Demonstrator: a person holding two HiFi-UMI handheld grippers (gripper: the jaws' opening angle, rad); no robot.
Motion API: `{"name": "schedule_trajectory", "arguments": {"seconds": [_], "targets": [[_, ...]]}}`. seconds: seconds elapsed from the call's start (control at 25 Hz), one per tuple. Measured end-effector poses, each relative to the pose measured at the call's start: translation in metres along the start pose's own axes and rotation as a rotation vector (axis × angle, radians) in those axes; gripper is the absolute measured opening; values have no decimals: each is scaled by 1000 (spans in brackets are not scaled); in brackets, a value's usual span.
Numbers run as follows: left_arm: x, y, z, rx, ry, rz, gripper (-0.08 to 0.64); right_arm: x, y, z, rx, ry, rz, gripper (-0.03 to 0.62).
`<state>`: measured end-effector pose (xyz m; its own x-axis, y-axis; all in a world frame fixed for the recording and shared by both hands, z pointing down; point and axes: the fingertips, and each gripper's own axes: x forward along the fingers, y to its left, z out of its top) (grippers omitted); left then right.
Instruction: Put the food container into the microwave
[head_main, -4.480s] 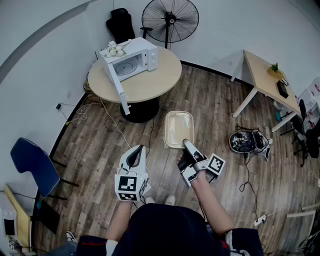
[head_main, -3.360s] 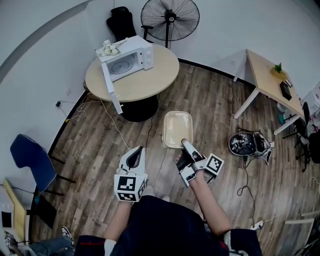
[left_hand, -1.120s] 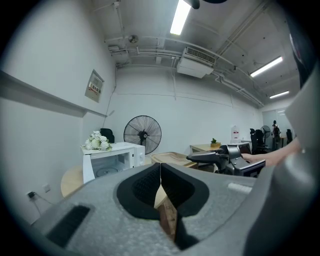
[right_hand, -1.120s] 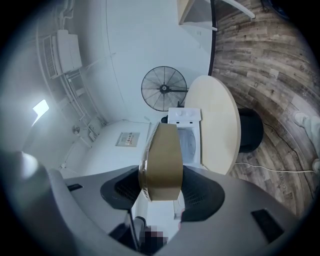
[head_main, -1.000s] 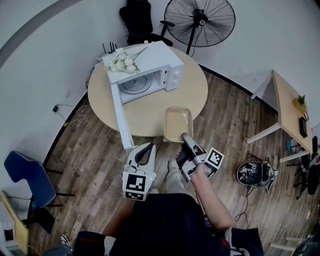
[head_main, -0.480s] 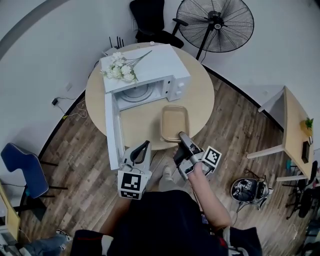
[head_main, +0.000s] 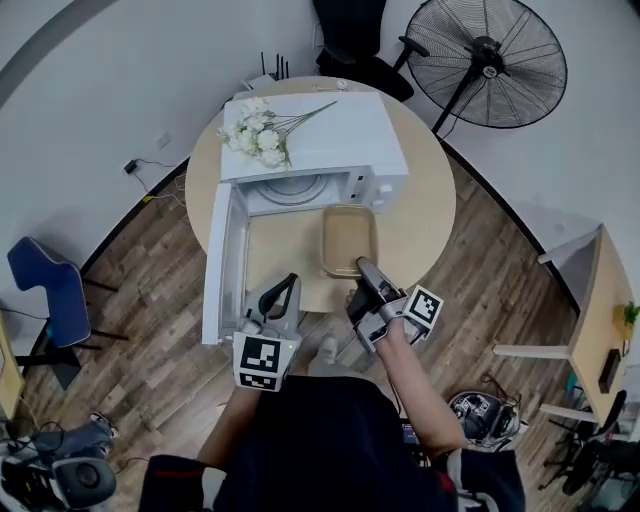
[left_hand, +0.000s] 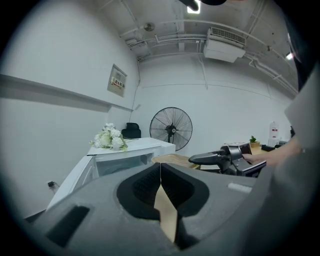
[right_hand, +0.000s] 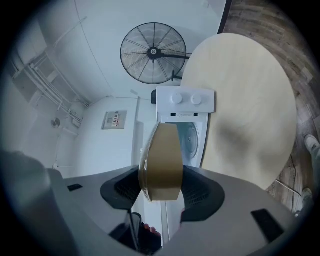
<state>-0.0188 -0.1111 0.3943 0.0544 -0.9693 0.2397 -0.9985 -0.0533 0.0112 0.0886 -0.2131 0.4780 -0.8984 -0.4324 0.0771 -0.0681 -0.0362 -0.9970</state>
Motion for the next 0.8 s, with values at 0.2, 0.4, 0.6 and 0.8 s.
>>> {"name": "schedule_trajectory", "arguments": {"seconds": [0.2, 0.4, 0.6, 0.8], "targets": [[12, 7, -7, -24, 19, 84, 18, 21, -13, 8, 8, 86, -18, 227], [18, 12, -21, -48, 59, 134, 18, 38, -24, 5, 19, 153, -33, 227], [28, 24, -34, -65, 85, 141, 18, 54, -39, 1, 34, 178, -65, 227], [37, 36, -48, -79, 114, 110, 18, 68, -55, -4, 46, 180, -97, 227]]}}
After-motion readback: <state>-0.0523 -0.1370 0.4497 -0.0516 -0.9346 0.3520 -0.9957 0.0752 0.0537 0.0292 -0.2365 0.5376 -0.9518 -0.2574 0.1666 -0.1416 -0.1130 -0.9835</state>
